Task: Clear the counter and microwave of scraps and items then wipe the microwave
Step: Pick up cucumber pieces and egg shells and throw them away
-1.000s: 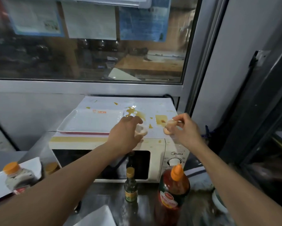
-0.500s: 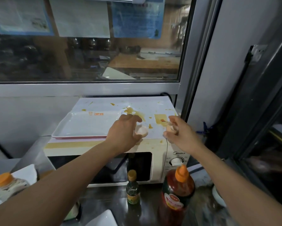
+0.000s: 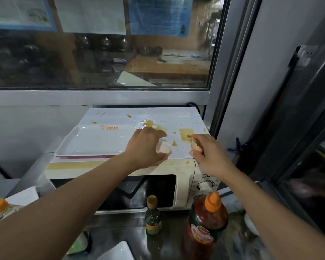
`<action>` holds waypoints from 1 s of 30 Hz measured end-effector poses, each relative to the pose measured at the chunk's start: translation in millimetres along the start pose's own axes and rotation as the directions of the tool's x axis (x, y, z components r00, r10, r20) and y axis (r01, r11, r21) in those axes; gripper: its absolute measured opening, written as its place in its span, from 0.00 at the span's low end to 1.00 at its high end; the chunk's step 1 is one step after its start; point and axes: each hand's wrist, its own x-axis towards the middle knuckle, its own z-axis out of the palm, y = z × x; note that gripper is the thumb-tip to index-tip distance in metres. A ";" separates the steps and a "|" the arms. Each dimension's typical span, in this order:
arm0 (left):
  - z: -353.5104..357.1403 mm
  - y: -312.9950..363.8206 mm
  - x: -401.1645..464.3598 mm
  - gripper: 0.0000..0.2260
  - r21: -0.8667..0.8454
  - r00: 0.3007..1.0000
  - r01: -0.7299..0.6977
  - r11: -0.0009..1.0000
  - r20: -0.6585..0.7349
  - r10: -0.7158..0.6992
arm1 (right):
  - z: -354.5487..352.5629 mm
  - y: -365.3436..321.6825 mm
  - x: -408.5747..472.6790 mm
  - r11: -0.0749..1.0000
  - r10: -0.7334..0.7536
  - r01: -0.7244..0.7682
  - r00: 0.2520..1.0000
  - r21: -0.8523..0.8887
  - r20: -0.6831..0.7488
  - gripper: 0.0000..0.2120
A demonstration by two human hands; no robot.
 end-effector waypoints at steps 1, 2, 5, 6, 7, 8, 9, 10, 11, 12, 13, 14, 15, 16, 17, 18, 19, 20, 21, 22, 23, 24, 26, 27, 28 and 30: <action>0.2 -0.8 0.6 0.27 0.004 1.000 -0.008 1.000 -0.002 0.008 | 0.1 0.3 0.2 1.000 0.001 -0.001 1.000 -0.001 -0.003 0.22; 0.6 -1.6 1.0 0.27 0.008 1.000 -0.016 1.000 -0.006 0.016 | 0.2 0.5 0.5 1.000 0.001 -0.001 1.000 0.000 -0.005 0.22; 2.3 -3.3 2.7 0.26 0.010 0.999 -0.036 0.999 -0.015 0.036 | 1.1 0.3 1.2 1.000 -0.009 0.009 1.000 -0.005 -0.005 0.22; 3.1 -3.7 3.3 0.25 0.013 0.999 -0.044 0.999 -0.018 0.044 | 1.3 0.3 1.2 1.000 -0.013 0.013 1.000 -0.013 -0.004 0.22; 3.9 -3.9 4.1 0.23 0.017 0.998 -0.053 0.998 -0.020 0.053 | 1.2 0.1 1.2 1.000 -0.016 0.016 1.000 -0.023 -0.003 0.22; 4.8 -4.2 4.8 0.22 0.021 0.998 -0.062 0.998 -0.021 0.062 | 1.1 -0.1 0.8 0.999 -0.019 0.018 1.000 -0.034 -0.002 0.23; 5.7 -4.4 5.3 0.22 0.025 0.997 -0.068 0.997 -0.022 0.068 | 1.0 -0.2 0.4 0.999 -0.021 0.021 1.000 -0.045 0.000 0.23; 6.7 -4.4 5.8 0.22 0.028 0.997 -0.067 0.997 -0.021 0.068 | 0.7 -0.1 0.0 0.998 -0.022 0.022 1.000 -0.054 0.004 0.23; 7.4 -4.5 6.1 0.22 0.032 0.998 -0.066 0.997 -0.018 0.067 | 0.6 0.2 -0.4 0.998 -0.025 0.025 1.000 -0.061 0.008 0.23; 8.1 -4.3 6.5 0.22 0.038 0.998 -0.066 0.997 -0.014 0.067 | 0.5 0.6 -0.9 0.997 -0.026 0.027 1.000 -0.066 0.011 0.23; 9.0 -4.1 7.1 0.22 0.047 0.998 -0.069 0.997 -0.011 0.069 | 0.4 0.9 -1.3 0.997 -0.028 0.029 1.000 -0.070 0.013 0.23; 9.5 -3.6 7.2 0.22 0.055 0.997 -0.071 0.996 -0.008 0.071 | 0.3 1.1 -1.6 0.997 -0.029 0.030 0.999 -0.071 0.016 0.23; 10.0 -3.2 7.5 0.21 0.061 0.997 -0.071 0.996 -0.006 0.071 | 0.2 1.2 -1.7 0.997 -0.030 0.031 0.999 -0.070 0.017 0.22; 10.3 -2.8 7.4 0.21 0.064 0.997 -0.071 0.995 -0.008 0.071 | 0.2 1.3 -1.8 0.997 -0.029 0.030 0.999 -0.067 0.019 0.22; 10.4 -2.2 7.3 0.21 0.065 0.997 -0.069 0.995 -0.014 0.070 | 0.3 1.3 -1.7 0.998 -0.027 0.028 0.999 -0.064 0.018 0.22; 9.9 -1.5 7.2 0.21 0.064 0.997 -0.068 0.996 -0.021 0.070 | 0.3 1.3 -1.9 0.998 -0.024 0.025 1.000 -0.060 0.018 0.22; 8.9 -0.5 6.8 0.20 0.062 0.997 -0.070 0.996 -0.031 0.072 | 0.2 1.2 -2.0 0.998 -0.024 0.025 1.000 -0.058 0.017 0.22; 7.3 0.6 6.5 0.20 0.055 0.997 -0.071 0.996 -0.039 0.074 | -0.2 0.8 -2.2 0.998 -0.025 0.026 1.000 -0.055 0.016 0.22; 5.0 1.5 6.1 0.21 0.045 0.996 -0.072 0.996 -0.046 0.074 | -0.6 0.1 -2.5 0.998 -0.027 0.028 1.000 -0.051 0.015 0.22; 2.0 2.4 5.5 0.21 0.029 0.996 -0.070 0.997 -0.053 0.071 | -1.2 -0.9 -2.9 0.998 -0.029 0.030 0.999 -0.047 0.015 0.22; -1.0 2.9 5.0 0.21 0.008 0.996 -0.065 0.998 -0.064 0.066 | -1.9 -2.3 -3.4 0.998 -0.034 0.034 0.999 -0.045 0.015 0.21; -4.4 2.8 4.4 0.21 -0.020 0.995 -0.060 0.998 -0.079 0.058 | -2.7 -3.9 -3.7 0.998 -0.038 0.039 0.999 -0.043 0.014 0.21; -11.3 0.4 2.7 0.20 -0.088 0.994 -0.040 0.995 -0.103 0.030 | -4.1 -7.3 -3.7 0.998 -0.044 0.044 0.999 -0.036 0.009 0.21; -14.9 -1.6 1.7 0.20 -0.121 0.994 -0.022 0.992 -0.105 0.009 | -4.8 -9.3 -3.2 0.998 -0.046 0.046 0.999 -0.032 0.005 0.20; -18.4 -4.0 0.5 0.20 -0.147 0.995 0.000 0.989 -0.102 -0.015 | -5.6 -11.5 -2.9 0.998 -0.047 0.047 0.999 -0.028 0.003 0.20; -24.9 -9.6 -2.2 0.20 -0.183 0.994 0.041 0.982 -0.091 -0.058 | -6.9 -16.1 -1.3 0.998 -0.059 0.059 0.998 -0.023 0.006 0.20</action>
